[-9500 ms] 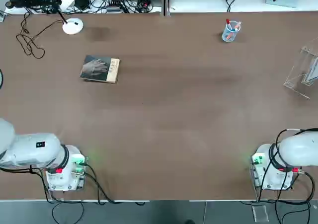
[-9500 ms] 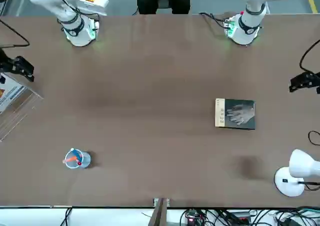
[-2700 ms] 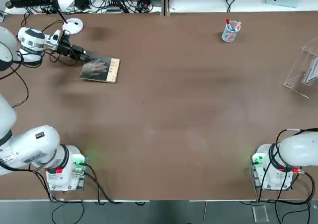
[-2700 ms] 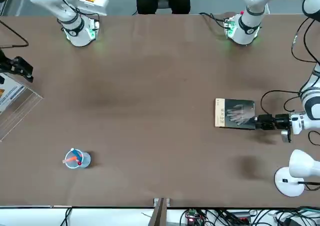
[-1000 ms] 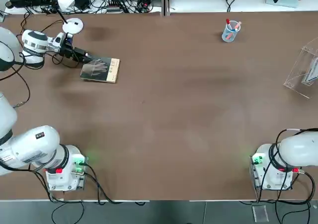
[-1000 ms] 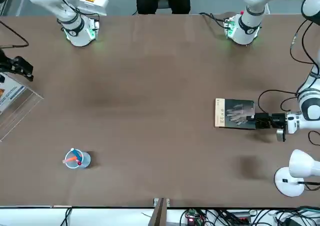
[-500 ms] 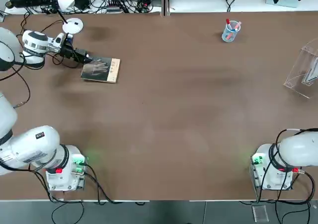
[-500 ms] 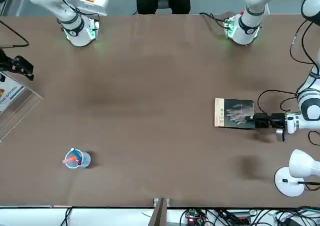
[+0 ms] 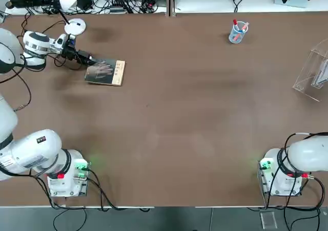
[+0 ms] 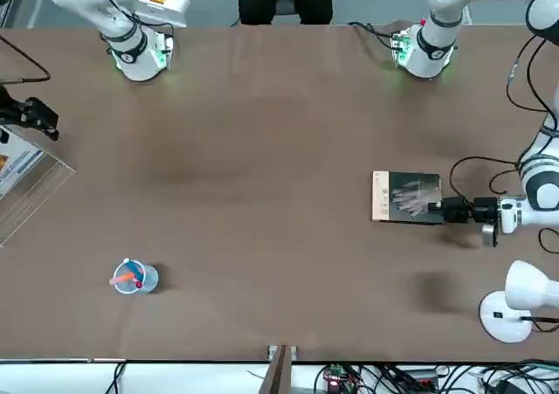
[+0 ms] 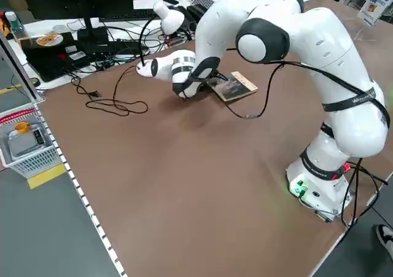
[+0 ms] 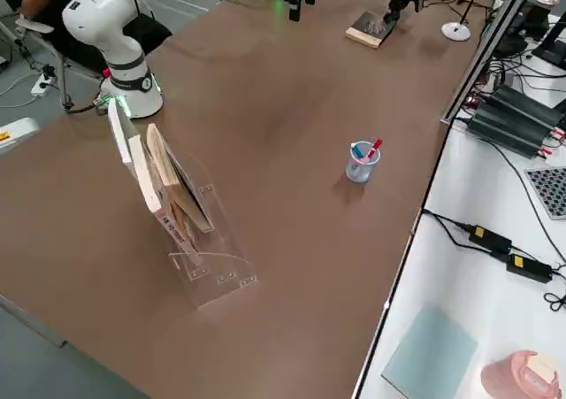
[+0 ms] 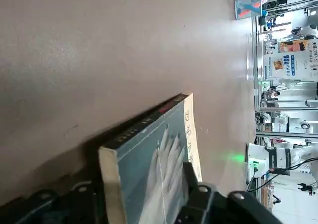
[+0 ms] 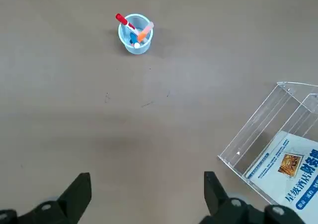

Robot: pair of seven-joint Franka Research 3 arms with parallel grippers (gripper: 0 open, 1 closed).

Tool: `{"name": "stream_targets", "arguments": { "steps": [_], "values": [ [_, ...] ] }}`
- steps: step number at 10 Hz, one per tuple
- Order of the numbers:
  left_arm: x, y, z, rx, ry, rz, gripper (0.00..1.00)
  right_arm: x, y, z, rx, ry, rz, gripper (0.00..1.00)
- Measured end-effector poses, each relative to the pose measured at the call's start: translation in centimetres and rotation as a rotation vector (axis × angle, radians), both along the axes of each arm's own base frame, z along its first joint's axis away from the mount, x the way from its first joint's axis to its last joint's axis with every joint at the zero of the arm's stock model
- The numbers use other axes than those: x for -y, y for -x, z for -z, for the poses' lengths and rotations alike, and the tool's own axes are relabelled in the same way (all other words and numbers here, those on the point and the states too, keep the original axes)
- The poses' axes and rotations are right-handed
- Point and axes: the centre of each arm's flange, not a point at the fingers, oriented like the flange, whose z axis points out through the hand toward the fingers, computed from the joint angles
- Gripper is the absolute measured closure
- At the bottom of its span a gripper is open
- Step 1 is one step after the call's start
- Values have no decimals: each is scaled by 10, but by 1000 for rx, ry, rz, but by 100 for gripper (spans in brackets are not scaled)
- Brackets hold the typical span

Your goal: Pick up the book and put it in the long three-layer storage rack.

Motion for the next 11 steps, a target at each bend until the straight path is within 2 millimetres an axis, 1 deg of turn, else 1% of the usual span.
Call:
{"name": "stream_targets", "arguments": {
  "steps": [1,2,3,4,5,6,7,8,9,10,11],
  "values": [
    [0,0,0,0,0,0,45,0,0,0,0,0,-4,0],
    [0,0,0,1,0,0,52,0,0,0,0,0,-6,0],
    [0,0,0,0,2,1,52,0,0,0,0,0,-7,0],
    [0,1,1,-5,7,3,56,0,0,0,0,0,-7,0],
    [0,2,3,-12,14,6,65,0,0,0,0,0,-7,0],
    [0,4,5,-17,18,7,65,0,0,0,0,0,-7,0],
    [0,4,7,-20,20,6,74,0,0,0,1,0,-7,0],
    [-1,5,8,-23,24,7,87,0,0,0,1,0,-7,0],
    [-1,6,7,-26,32,12,94,0,0,0,1,0,-7,0],
    [-1,5,6,-27,39,16,95,0,0,0,1,0,-7,0],
    [0,5,4,-28,48,23,99,0,0,0,1,0,-7,0]
  ]
}}
